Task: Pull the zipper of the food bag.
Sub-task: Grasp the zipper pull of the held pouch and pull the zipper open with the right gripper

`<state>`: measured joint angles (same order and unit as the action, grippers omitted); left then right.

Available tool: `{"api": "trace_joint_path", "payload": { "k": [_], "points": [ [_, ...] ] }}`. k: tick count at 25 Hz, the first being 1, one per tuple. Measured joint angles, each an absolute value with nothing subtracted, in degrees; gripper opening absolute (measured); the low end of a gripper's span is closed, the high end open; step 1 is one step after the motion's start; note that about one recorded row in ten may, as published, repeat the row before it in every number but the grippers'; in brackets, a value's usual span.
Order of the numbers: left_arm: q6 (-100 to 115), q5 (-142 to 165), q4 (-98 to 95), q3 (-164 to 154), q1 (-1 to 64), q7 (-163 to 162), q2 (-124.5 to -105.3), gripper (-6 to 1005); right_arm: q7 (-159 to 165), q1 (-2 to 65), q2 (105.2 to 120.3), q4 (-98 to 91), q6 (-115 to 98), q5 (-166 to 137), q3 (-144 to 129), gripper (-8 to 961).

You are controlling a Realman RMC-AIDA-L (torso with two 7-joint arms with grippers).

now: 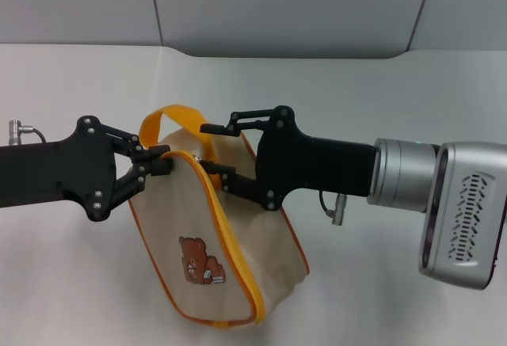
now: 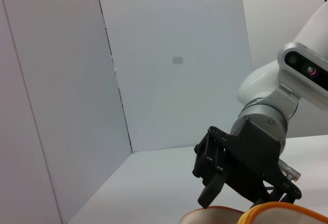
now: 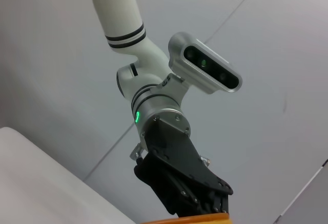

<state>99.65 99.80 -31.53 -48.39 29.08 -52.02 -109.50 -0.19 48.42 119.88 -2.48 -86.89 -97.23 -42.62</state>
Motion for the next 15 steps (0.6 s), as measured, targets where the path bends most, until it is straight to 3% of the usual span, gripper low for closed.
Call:
{"api": "trace_joint_path", "payload": {
  "k": [7,15],
  "points": [
    [99.86,99.83,-31.44,-48.06,28.91,-51.97,-109.59,64,-0.19,48.77,119.88,-1.94,-86.54,-97.27,-42.64,399],
    [99.87,99.87,-31.55,-48.24,28.91,-52.03,-109.93,66,-0.18,48.79,119.88,-1.52,-85.98,-97.25,-44.44,129]
  ]
}}
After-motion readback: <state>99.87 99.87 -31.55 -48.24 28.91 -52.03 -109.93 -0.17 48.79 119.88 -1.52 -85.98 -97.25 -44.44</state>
